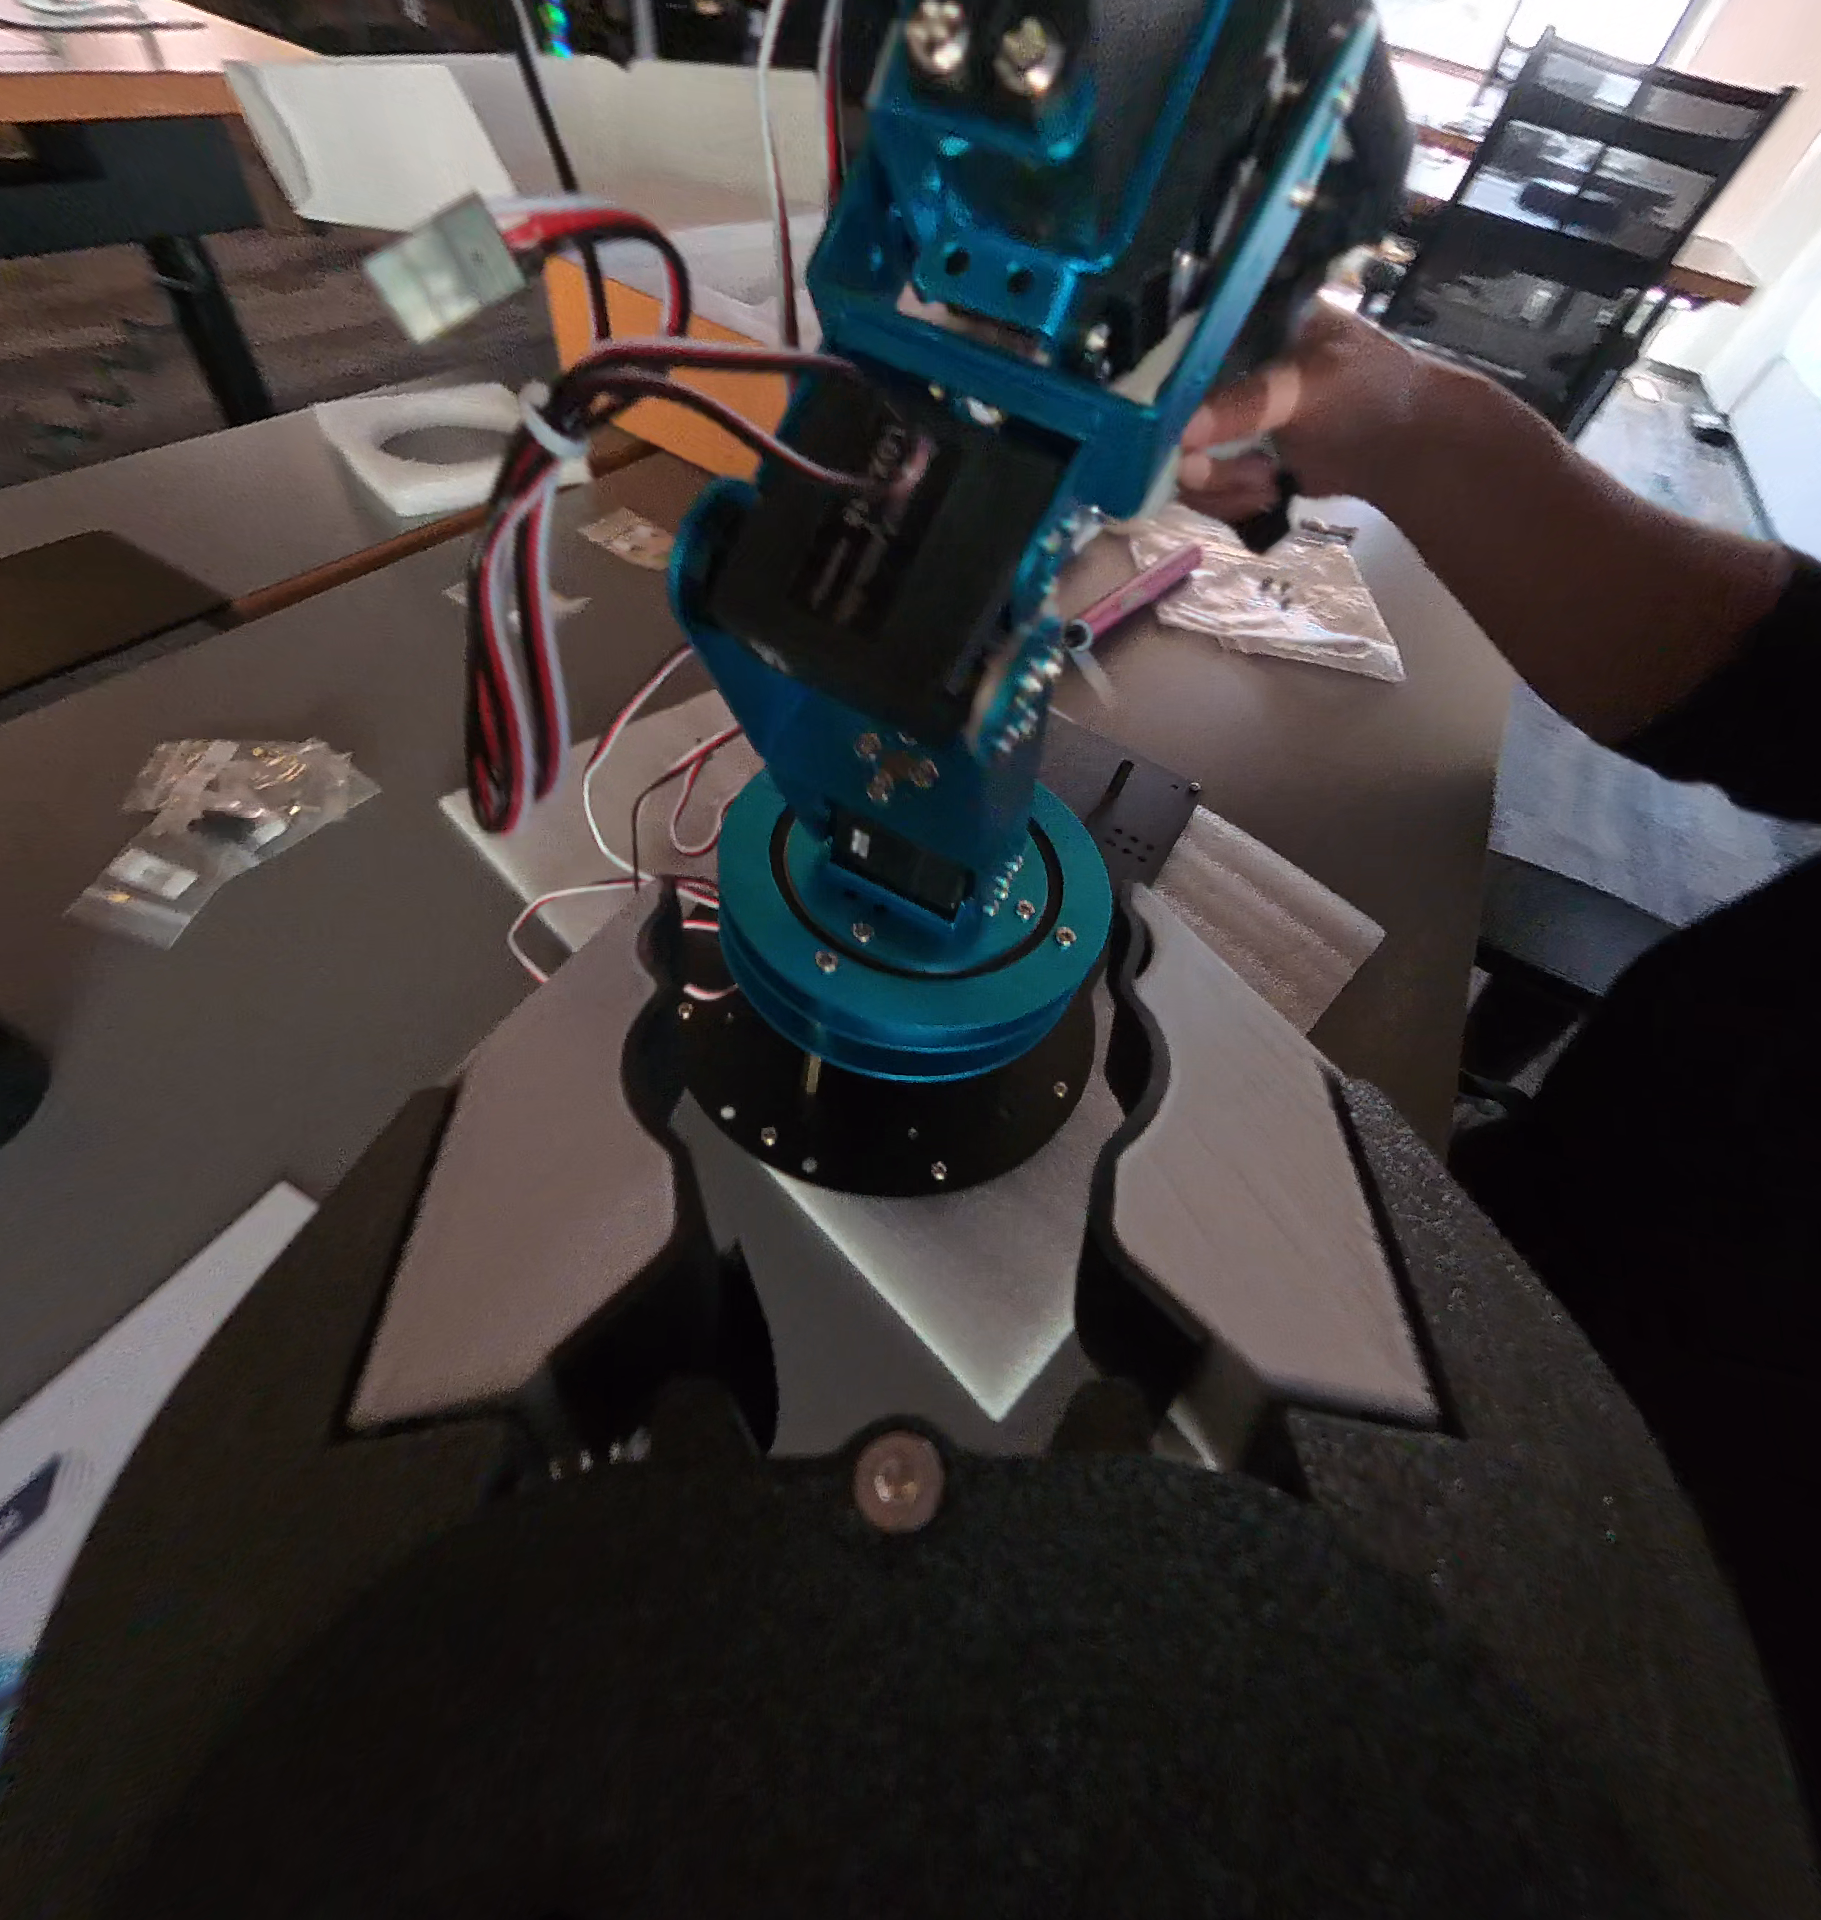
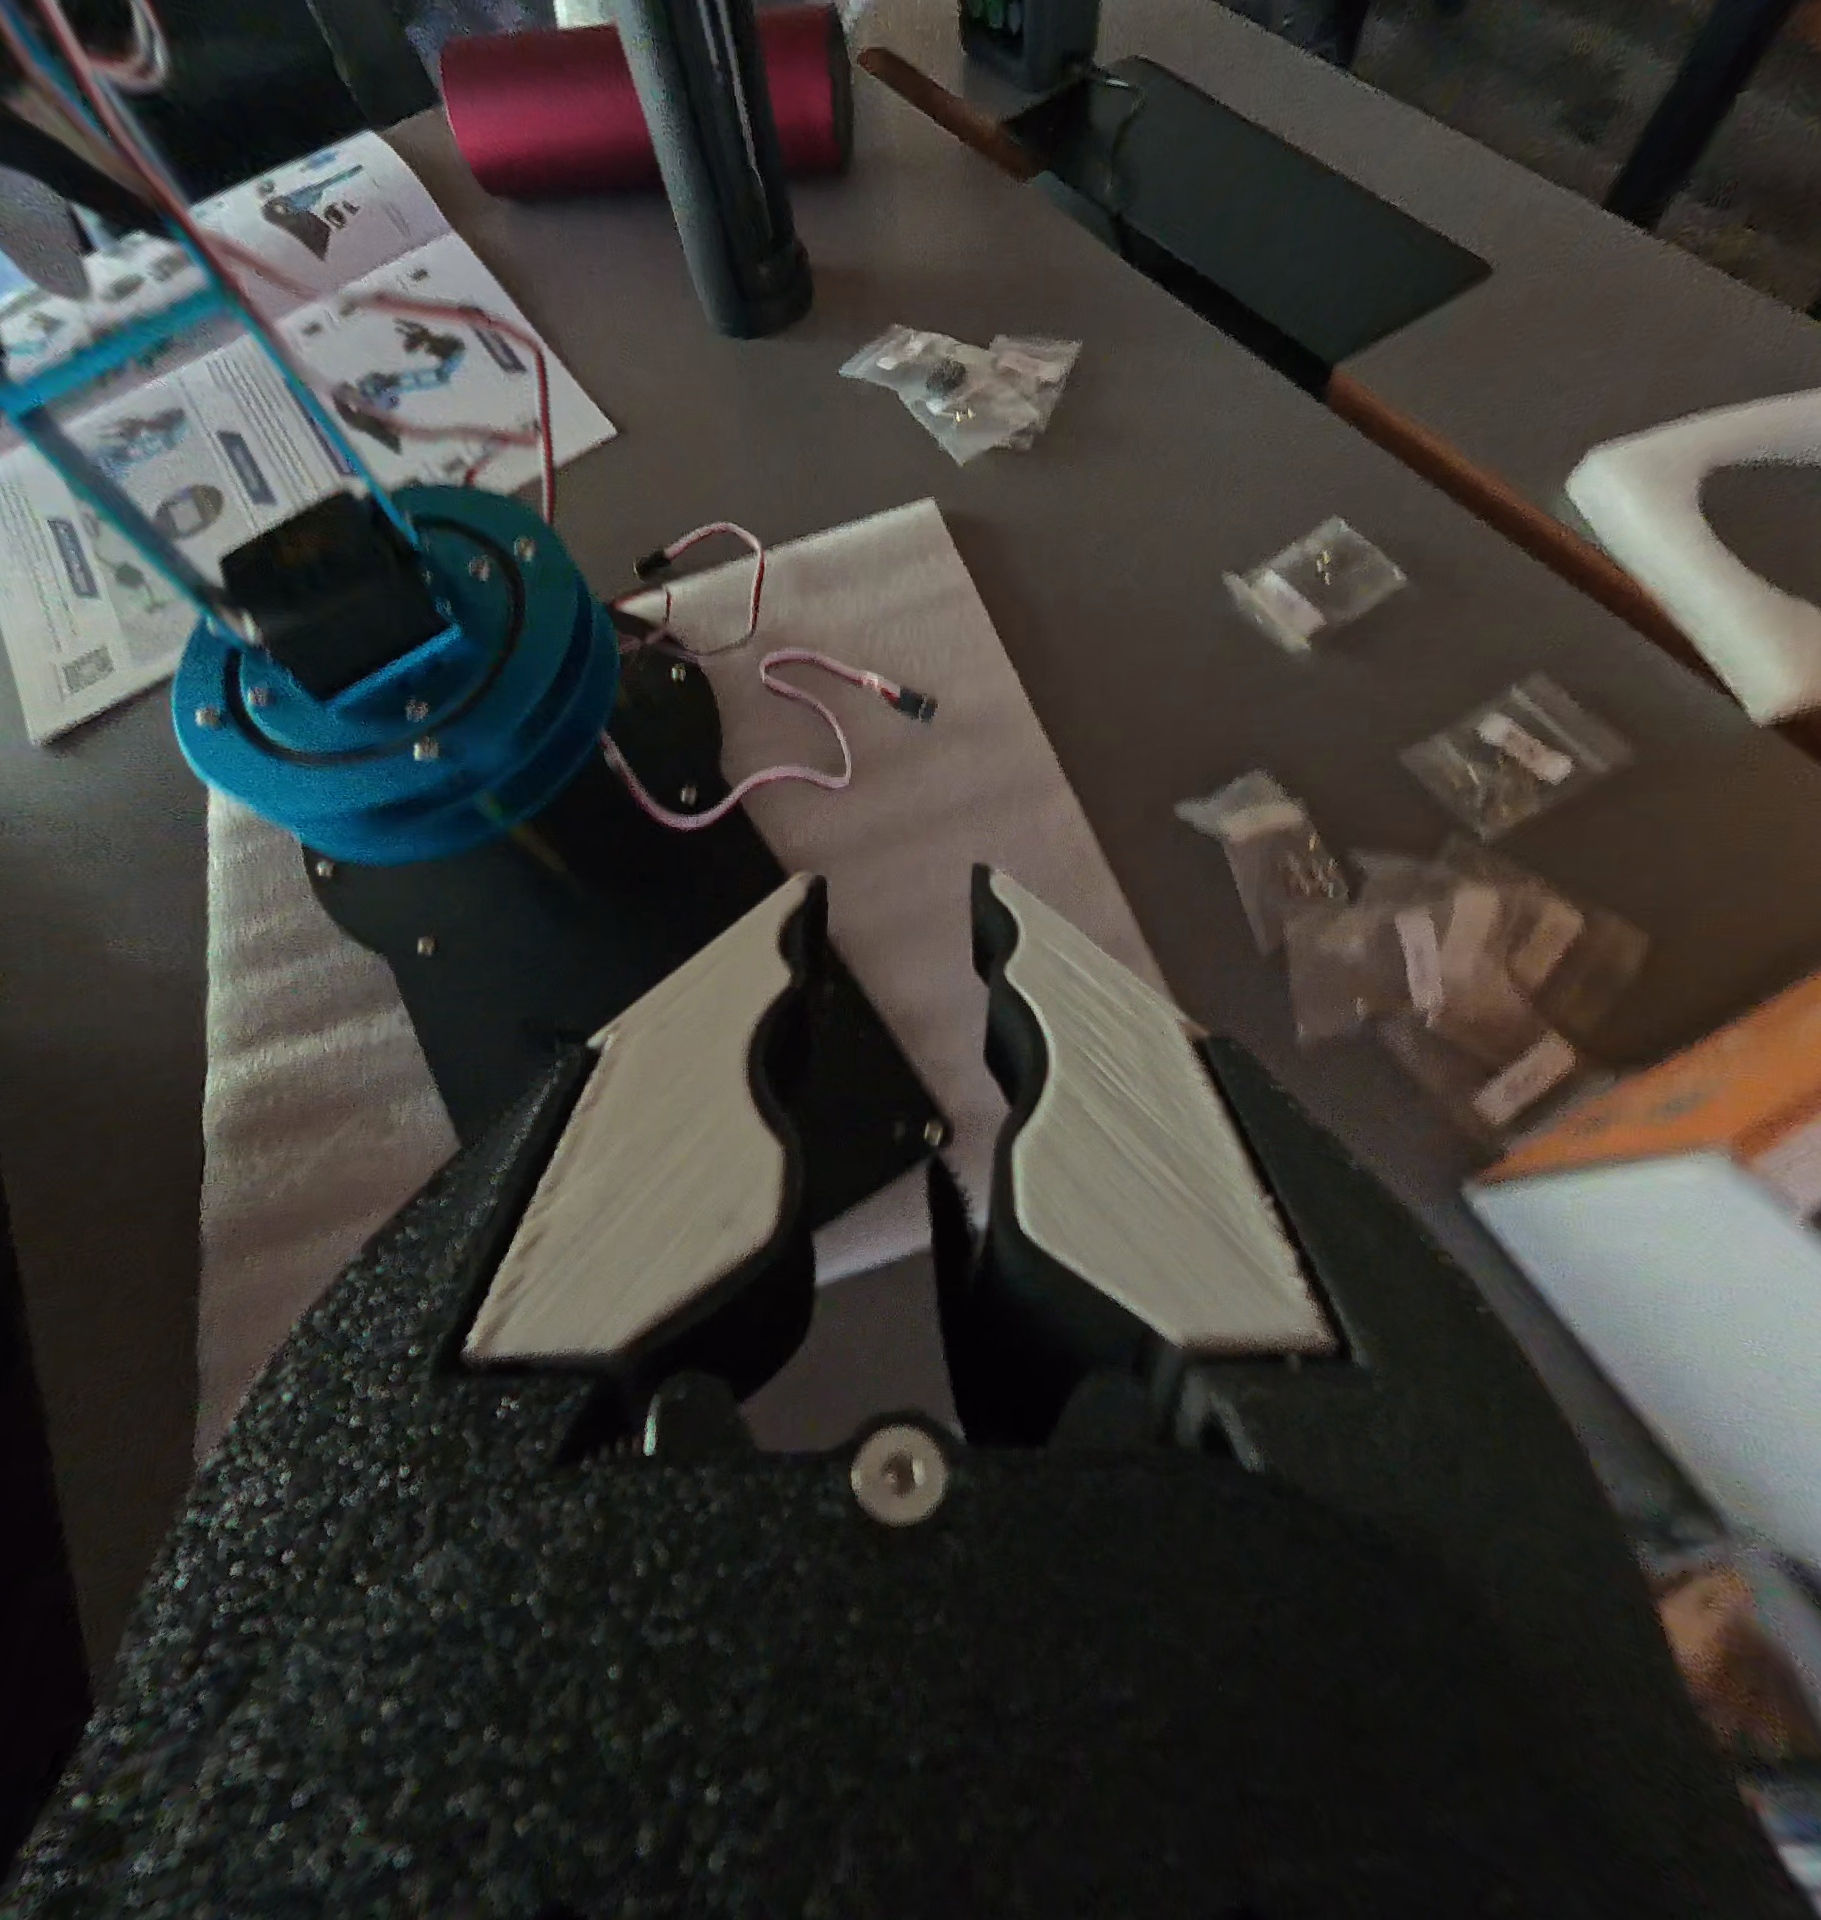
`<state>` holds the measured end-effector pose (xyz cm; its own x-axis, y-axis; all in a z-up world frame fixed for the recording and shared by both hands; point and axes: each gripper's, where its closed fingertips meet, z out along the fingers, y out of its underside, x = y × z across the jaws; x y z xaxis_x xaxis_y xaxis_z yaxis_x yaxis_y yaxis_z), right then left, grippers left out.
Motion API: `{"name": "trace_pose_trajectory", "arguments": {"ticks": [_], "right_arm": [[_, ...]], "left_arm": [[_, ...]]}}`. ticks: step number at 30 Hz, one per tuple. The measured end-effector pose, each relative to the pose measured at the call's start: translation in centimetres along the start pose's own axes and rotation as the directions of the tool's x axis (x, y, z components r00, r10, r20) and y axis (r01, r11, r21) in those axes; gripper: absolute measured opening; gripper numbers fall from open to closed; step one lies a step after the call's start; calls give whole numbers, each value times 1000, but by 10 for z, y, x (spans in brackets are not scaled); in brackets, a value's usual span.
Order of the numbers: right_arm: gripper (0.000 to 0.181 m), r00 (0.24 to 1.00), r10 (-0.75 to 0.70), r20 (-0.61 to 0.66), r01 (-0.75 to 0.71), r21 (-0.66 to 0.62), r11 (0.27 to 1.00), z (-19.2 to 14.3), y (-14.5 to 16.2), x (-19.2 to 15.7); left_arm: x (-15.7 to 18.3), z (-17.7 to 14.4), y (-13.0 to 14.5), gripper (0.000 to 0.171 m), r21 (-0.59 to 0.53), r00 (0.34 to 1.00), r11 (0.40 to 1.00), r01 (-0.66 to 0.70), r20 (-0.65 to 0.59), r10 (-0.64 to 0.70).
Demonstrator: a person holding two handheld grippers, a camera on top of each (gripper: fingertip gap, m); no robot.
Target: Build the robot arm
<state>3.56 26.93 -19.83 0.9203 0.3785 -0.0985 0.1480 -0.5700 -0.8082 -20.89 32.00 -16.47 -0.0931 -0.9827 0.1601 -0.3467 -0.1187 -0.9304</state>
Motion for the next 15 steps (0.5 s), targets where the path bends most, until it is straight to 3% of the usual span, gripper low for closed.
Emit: {"name": "trace_pose_trajectory", "arguments": {"ticks": [5, 12, 15], "right_arm": [[36, 999, 28, 31, -25, -81, 996, -11, 67, -43], [41, 991, 113, -66, -110, 48, 993, -35, 93, -114], [42, 981, 84, -173, -76, 54, 996, -32, 112, -126]], "left_arm": [[37, -16, 17, 72, 71, 992, 997, 26, 121, -34], [93, -21, 79, 58, 143, 930, 983, 112, 334, -154], [101, -22, 108, 55, 133, 901, 984, 115, 404, -159]]}}
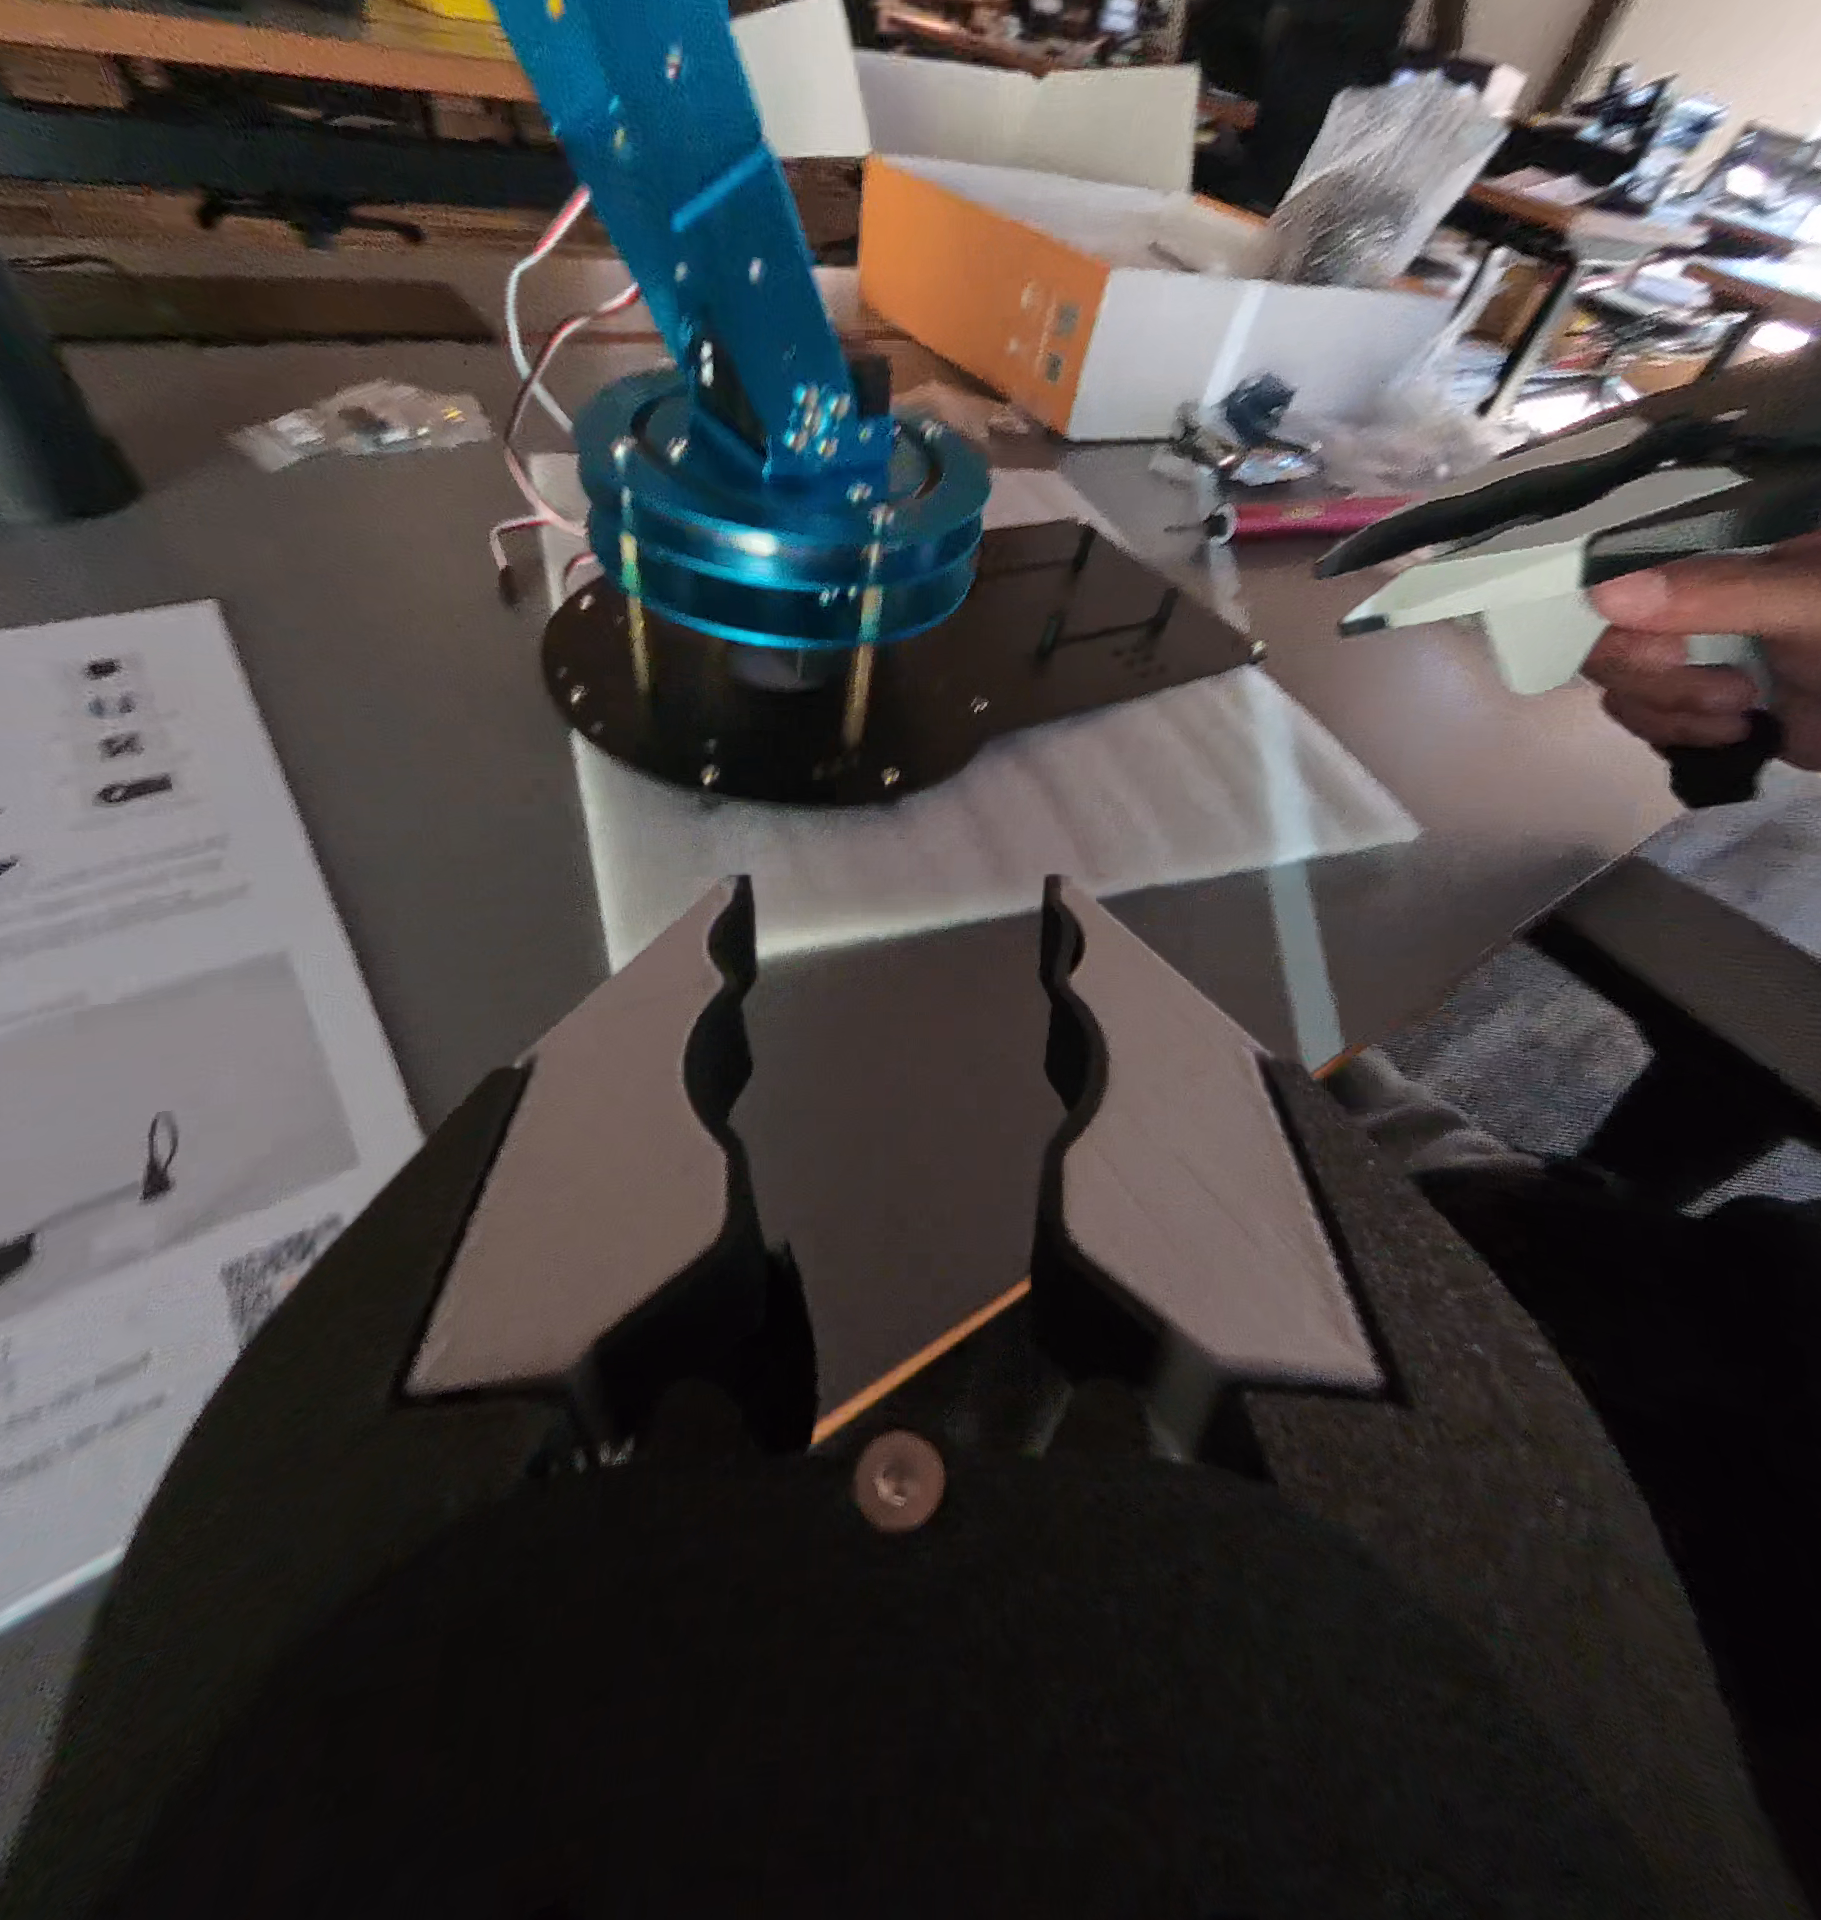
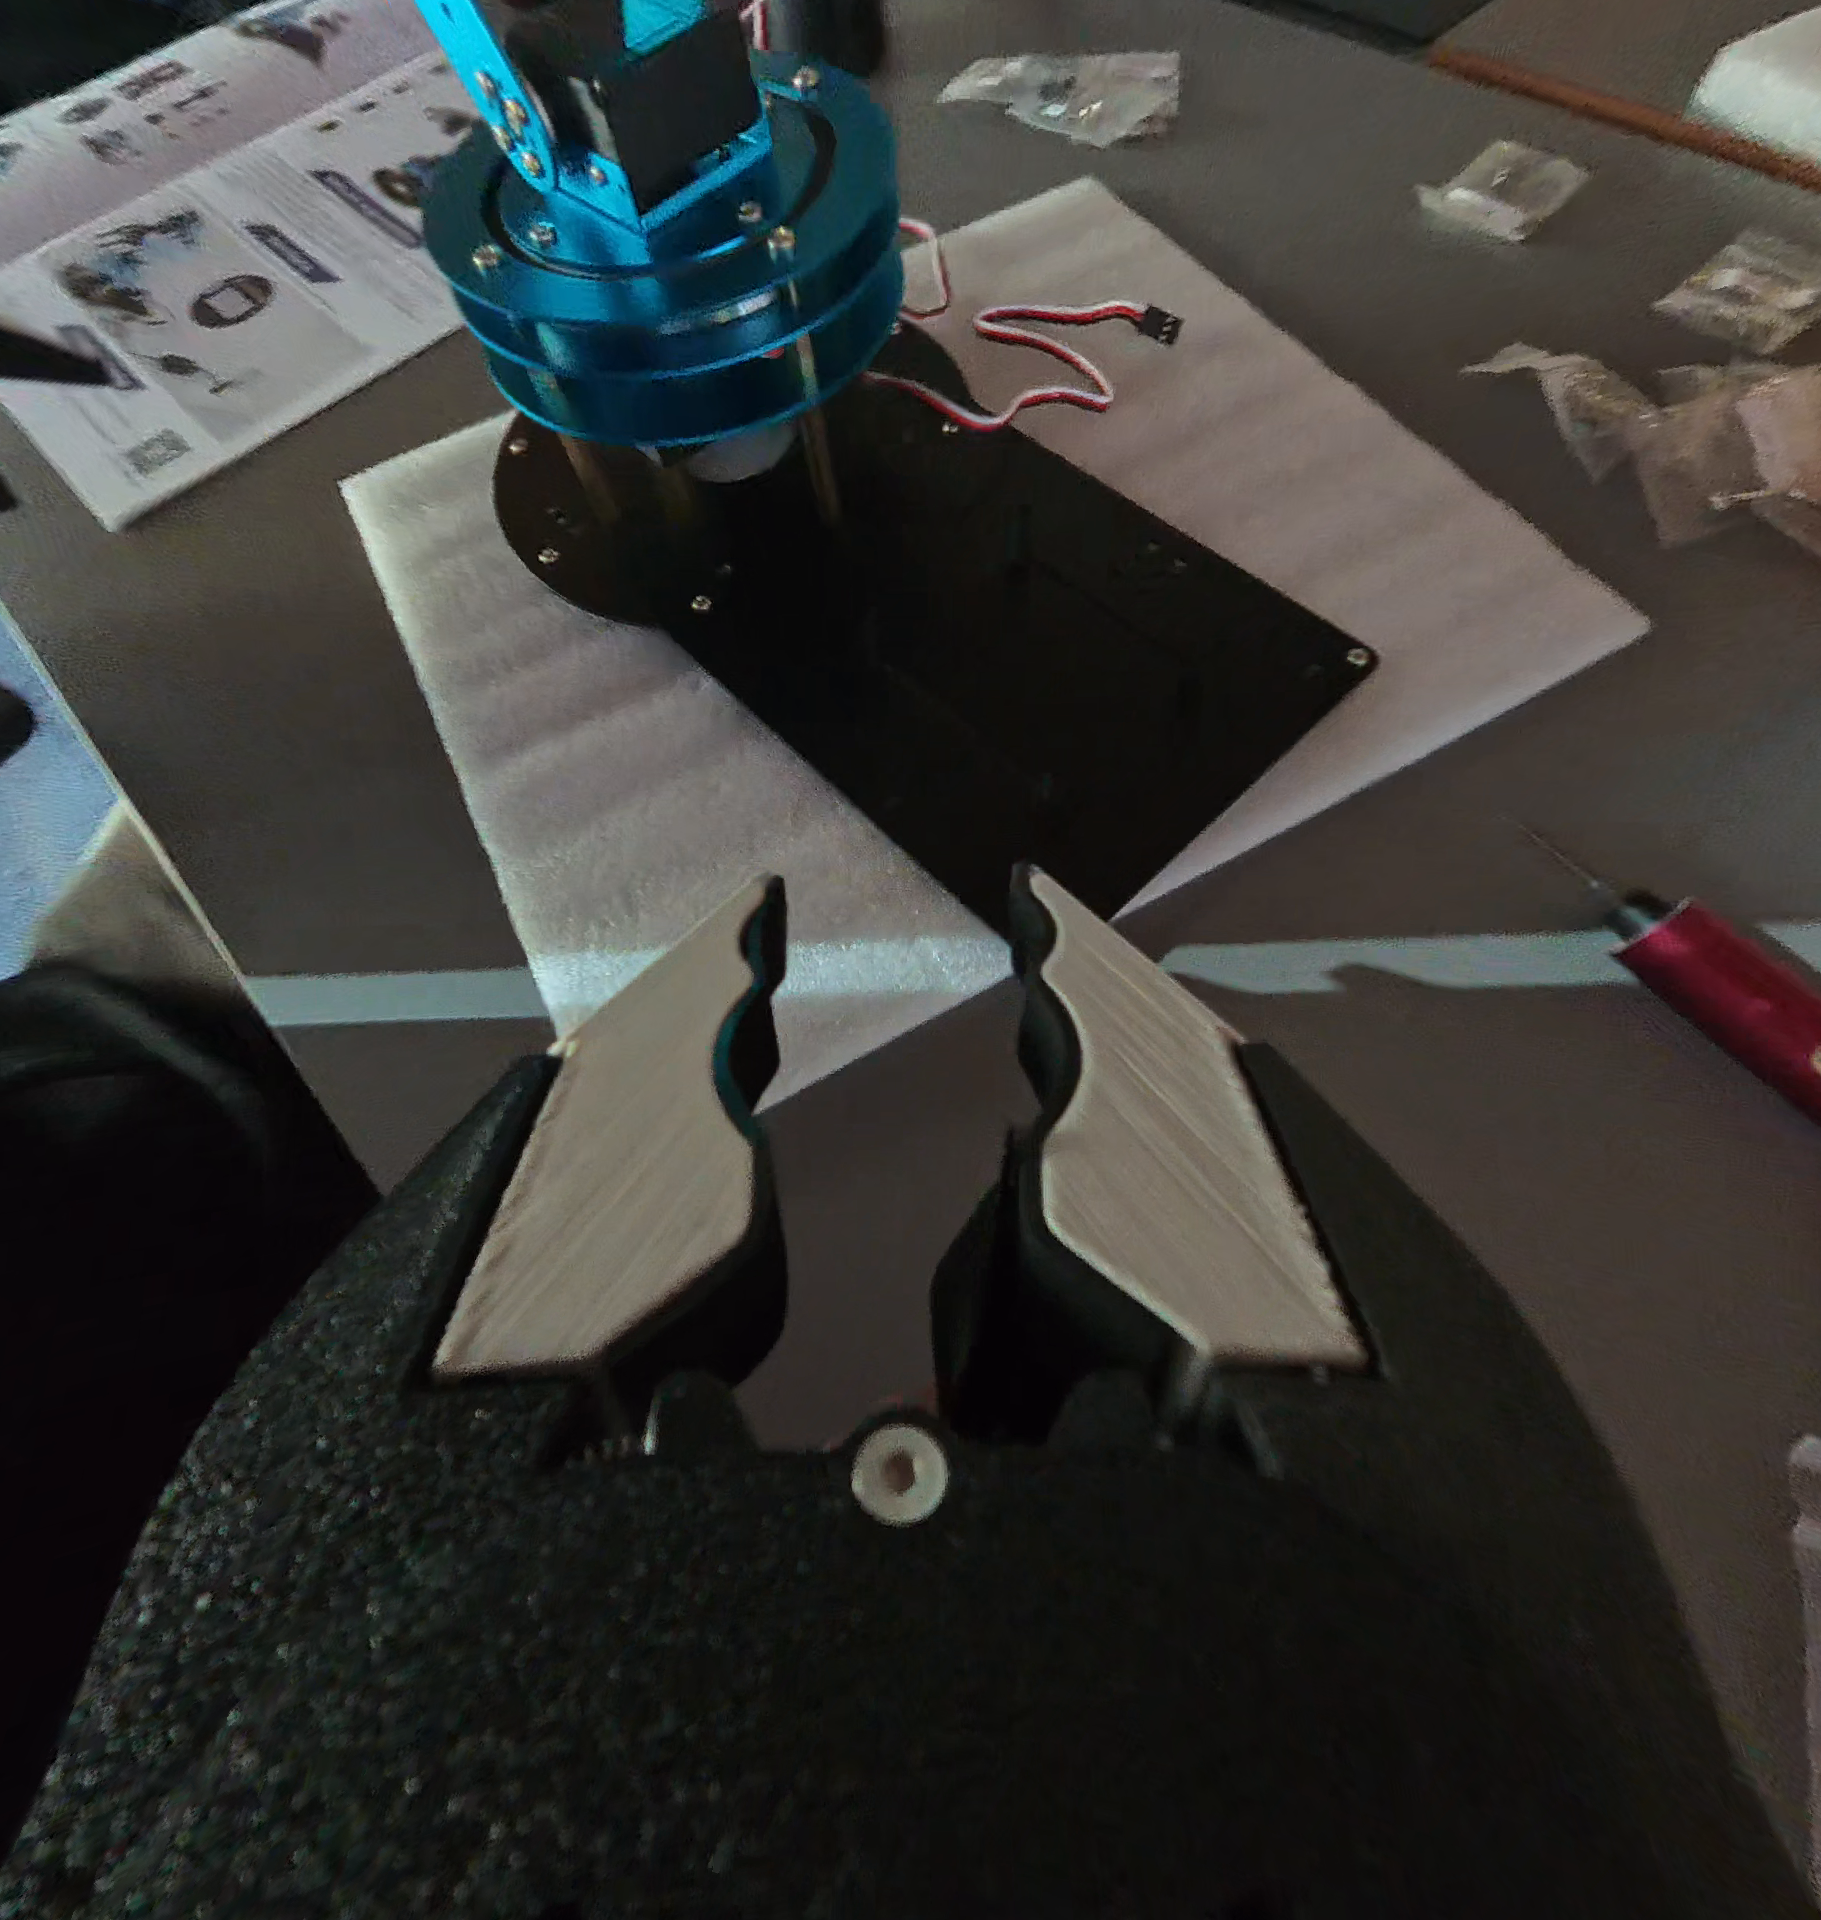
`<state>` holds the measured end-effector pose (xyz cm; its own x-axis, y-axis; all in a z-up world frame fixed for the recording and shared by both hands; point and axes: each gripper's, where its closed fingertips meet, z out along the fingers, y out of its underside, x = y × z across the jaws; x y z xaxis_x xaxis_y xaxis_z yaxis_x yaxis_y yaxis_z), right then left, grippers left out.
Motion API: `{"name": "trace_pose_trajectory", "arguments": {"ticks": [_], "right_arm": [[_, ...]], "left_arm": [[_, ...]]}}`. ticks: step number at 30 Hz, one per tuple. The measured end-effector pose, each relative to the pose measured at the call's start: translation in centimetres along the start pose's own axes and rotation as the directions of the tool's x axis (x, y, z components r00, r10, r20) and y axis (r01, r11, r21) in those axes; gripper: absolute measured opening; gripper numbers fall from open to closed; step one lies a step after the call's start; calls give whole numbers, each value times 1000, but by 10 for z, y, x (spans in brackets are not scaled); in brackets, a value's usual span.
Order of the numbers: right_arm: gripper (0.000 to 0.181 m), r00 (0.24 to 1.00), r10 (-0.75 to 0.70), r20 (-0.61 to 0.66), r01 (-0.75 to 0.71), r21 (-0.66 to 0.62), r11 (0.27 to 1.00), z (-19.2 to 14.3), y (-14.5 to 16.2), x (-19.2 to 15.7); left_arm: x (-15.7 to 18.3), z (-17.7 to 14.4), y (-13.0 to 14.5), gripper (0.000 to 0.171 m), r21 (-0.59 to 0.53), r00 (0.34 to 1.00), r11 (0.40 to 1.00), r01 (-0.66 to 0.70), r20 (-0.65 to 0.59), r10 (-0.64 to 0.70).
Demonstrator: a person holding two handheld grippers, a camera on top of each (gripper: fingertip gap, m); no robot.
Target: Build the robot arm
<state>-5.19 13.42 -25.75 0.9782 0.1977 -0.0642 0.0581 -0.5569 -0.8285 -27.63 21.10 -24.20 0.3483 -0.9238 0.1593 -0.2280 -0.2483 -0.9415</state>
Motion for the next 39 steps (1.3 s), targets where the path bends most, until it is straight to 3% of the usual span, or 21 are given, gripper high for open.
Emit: {"name": "trace_pose_trajectory", "arguments": {"ticks": [4, 11, 16, 20, 25, 28, 32, 39], "right_arm": [[34, 998, 57, -9, -55, 124, 991, 2, -2, -1], [31, 992, 84, -92, -75, 96, 993, -7, 12, 36], [33, 951, 178, -254, -143, 151, 978, -53, 16, 115], [37, 902, 185, -390, -149, 122, 981, -81, 24, 173], [46, 867, 164, -470, -182, 8, 983, -65, 10, 267], [57, 875, 253, -414, -310, -77, 948, -38, 24, 304], [74, 876, 265, -403, -333, -108, 937, -22, 35, 316], [67, 898, 301, -321, -353, -115, 929, -15, 35, 308]], "left_arm": [[-4, -12, 15, 52, 27, 999, 999, 29, 31, -30], [-49, -44, 13, 52, 26, 988, 996, 82, 127, -85], [-64, -45, 8, 52, 20, 984, 994, 103, 143, -105], [-69, -34, 6, 52, -12, 982, 996, 94, 163, -91], [-54, -7, -5, 52, -29, 989, 991, 130, 74, -128], [-44, 2, -7, 52, -51, 991, 991, 126, 44, -123], [-41, 2, -7, 52, -66, 994, 993, 98, 57, -94], [-53, -1, -8, 52, -61, 982, 981, 186, 51, -183]]}}
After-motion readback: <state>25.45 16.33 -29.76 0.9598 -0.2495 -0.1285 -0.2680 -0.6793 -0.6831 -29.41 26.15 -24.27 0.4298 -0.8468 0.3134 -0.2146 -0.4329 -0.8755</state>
